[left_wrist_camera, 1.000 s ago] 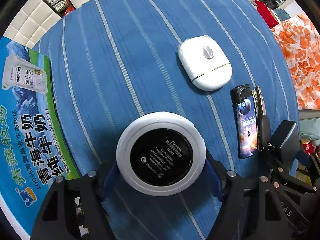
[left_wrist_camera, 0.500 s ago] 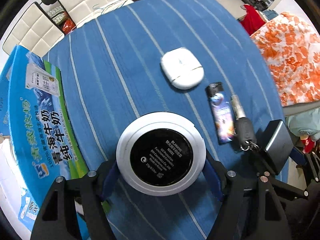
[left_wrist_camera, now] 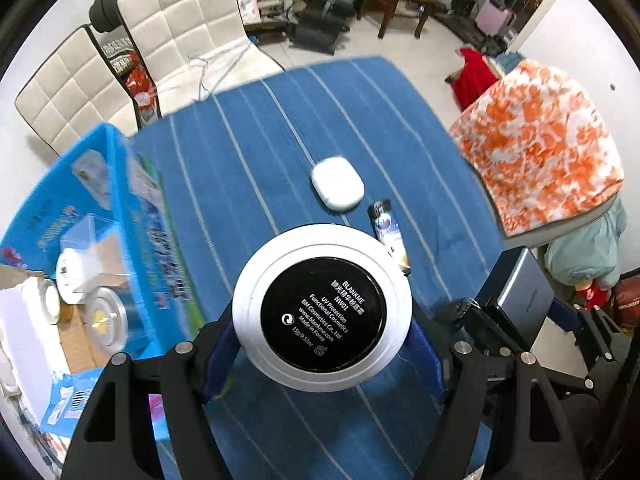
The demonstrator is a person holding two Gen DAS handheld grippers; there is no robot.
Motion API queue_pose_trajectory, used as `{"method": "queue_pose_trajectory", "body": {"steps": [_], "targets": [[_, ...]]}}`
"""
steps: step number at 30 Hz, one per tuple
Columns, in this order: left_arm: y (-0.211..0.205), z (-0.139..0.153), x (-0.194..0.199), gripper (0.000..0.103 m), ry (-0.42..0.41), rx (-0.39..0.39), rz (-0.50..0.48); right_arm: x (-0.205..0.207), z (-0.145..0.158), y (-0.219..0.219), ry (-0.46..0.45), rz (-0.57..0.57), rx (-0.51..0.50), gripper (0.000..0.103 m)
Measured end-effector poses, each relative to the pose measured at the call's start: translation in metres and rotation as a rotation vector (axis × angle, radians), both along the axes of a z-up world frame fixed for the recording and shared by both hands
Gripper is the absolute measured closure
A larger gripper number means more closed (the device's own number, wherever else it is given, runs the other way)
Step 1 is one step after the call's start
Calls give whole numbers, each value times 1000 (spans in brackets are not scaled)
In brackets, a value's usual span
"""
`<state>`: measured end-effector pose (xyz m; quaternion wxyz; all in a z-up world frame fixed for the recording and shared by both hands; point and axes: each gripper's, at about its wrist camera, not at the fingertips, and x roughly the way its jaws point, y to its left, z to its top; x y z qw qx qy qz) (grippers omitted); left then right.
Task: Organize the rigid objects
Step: 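Carry the compact and power bank over the blue box with both tools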
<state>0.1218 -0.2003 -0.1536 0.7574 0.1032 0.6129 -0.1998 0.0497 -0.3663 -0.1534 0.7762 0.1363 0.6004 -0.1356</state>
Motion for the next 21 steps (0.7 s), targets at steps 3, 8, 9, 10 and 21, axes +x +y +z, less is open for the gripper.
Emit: {"method": "queue_pose_trajectory", "body": {"steps": [3, 8, 9, 10, 21], "targets": [[15, 25, 1, 30, -31, -33, 19, -3, 21, 8, -34, 10, 12, 22], [47, 52, 5, 30, -56, -76, 60, -5, 58, 31, -84, 39, 34, 22], [57, 59, 5, 30, -59, -85, 72, -5, 65, 36, -96, 45, 42, 22], [65, 63, 5, 30, -63, -93, 84, -4, 72, 42, -104, 55, 46, 22], [178, 100, 9, 30, -100, -110, 239, 19, 144, 153, -246, 242, 99, 22]]}}
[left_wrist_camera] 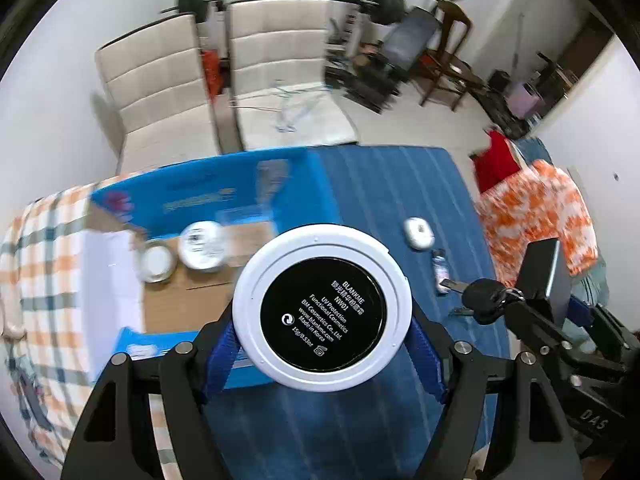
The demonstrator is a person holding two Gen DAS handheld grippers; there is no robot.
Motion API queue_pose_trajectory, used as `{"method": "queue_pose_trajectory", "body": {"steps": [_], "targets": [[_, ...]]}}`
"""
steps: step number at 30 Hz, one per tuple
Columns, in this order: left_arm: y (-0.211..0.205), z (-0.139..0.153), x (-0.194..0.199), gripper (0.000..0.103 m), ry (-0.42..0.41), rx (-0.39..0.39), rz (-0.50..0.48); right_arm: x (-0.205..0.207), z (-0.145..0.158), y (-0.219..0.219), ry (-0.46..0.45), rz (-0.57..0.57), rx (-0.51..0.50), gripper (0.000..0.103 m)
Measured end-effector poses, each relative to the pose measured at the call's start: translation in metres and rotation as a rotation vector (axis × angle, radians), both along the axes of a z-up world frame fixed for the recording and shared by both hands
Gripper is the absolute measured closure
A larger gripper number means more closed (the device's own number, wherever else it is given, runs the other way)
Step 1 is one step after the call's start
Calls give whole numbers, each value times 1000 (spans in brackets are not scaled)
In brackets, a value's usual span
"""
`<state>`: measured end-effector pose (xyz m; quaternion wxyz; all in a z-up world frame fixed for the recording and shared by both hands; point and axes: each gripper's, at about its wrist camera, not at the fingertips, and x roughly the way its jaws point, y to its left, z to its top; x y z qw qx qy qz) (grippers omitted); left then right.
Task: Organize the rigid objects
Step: 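Carry the compact and power bank over the blue box with both tools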
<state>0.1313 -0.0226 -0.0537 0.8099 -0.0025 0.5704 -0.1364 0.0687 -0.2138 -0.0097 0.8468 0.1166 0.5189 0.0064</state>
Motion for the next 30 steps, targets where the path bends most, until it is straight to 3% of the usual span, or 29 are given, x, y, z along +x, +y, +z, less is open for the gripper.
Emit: {"method": "queue_pose_trajectory", "body": {"steps": [7, 15, 30], "targets": [[80, -3, 13, 30, 10, 47, 117, 32, -11, 96, 6, 139, 63, 22], [130, -13, 17, 30, -2, 99, 166, 57, -49, 176, 46, 231, 31, 22], [161, -72, 31, 30, 74, 94, 199, 80, -125, 231, 153, 237, -22, 22]]}}
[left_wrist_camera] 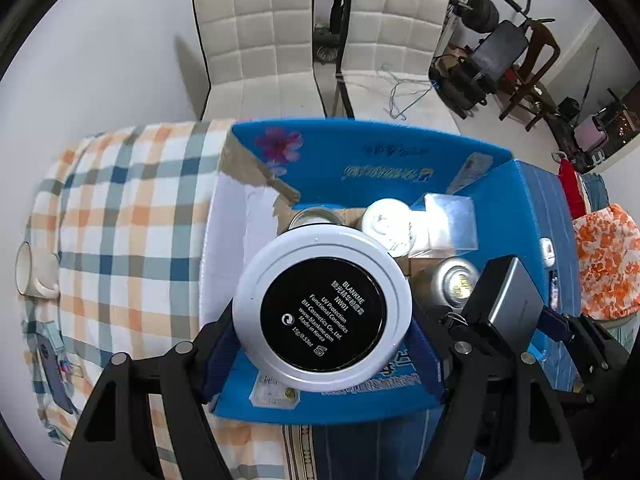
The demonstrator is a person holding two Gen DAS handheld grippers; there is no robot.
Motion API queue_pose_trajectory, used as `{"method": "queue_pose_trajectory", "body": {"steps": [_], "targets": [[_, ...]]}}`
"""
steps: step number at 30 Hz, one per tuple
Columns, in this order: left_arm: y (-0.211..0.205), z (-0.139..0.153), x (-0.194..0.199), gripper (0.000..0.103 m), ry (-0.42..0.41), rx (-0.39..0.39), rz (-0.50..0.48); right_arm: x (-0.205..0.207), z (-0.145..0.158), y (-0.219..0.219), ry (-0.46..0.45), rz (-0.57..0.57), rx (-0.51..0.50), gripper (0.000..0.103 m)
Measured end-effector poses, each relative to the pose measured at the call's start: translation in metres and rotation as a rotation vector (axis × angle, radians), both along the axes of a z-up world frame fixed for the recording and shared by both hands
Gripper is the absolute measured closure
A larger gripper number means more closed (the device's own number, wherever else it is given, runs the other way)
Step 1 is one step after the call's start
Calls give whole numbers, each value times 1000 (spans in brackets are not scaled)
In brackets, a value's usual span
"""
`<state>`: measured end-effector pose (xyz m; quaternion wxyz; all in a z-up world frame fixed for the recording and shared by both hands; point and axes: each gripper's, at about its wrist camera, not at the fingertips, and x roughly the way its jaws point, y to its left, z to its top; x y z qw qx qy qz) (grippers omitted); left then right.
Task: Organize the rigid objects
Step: 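Carry the compact and power bank over the blue box with both tools, then lower the compact and power bank into the blue box and release both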
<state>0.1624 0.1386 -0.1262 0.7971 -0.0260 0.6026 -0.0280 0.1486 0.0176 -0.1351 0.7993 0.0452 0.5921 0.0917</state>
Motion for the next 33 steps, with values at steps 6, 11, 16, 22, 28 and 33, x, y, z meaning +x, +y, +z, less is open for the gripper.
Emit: {"method": "queue_pose_trajectory", "body": {"steps": [6, 11, 16, 22, 28, 33], "targets": [[7, -38, 12, 30, 68, -9, 4, 9, -35, 8, 38, -22, -5, 22], [8, -63, 19, 30, 127, -7, 6, 18, -67, 18, 86, -31, -24, 22], [3, -79, 22, 30, 169, -25, -2, 25, -78, 31, 74, 12, -65, 22], [6, -91, 26, 30, 210, -41, 7, 28, -81, 41, 68, 55, -86, 21], [9, -94, 25, 30, 231, -36, 9, 27, -83, 47, 69, 89, -107, 19], [11, -94, 26, 30, 240, -26, 7, 27, -83, 49, 83, 89, -121, 19]]}}
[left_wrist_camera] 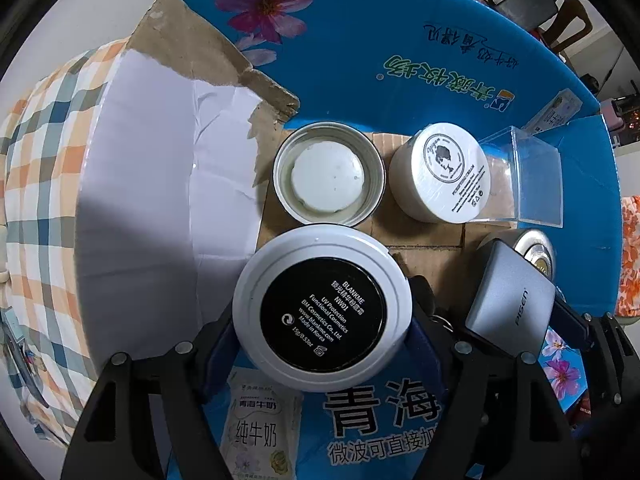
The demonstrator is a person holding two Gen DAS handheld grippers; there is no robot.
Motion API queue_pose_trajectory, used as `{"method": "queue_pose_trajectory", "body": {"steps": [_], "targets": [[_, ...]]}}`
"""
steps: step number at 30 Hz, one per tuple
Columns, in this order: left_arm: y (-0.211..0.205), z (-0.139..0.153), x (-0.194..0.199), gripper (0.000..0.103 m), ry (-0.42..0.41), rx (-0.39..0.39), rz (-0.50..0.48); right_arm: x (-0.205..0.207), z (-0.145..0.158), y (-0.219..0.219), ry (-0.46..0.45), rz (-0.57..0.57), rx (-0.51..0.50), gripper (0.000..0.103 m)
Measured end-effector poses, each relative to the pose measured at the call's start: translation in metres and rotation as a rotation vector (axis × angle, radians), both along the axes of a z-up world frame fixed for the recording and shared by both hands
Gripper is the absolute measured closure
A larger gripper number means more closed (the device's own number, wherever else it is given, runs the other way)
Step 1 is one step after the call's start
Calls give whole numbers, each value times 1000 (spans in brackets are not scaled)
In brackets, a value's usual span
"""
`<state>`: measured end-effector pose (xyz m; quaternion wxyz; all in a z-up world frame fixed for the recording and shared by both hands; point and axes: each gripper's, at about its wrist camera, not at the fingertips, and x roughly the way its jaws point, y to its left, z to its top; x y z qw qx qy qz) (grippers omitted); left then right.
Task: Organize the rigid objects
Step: 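Lower the compact and power bank into the blue box and release both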
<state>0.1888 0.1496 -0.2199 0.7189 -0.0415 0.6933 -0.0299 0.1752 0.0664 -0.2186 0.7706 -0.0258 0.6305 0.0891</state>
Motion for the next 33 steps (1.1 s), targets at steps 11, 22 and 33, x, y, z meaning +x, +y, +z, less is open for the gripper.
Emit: {"method": "queue_pose_trajectory", "body": {"steps": [11, 22, 33], "targets": [[-8, -15, -4, 30, 45, 12, -3, -9, -3, -4, 68, -6, -10, 12], [-12, -23, -20, 29, 71, 18, -4, -19, -12, -11, 91, -10, -23, 5], [-17, -12, -25, 0, 4, 39, 9, -18, -7, -44, 60, -146, -105, 4]]}}
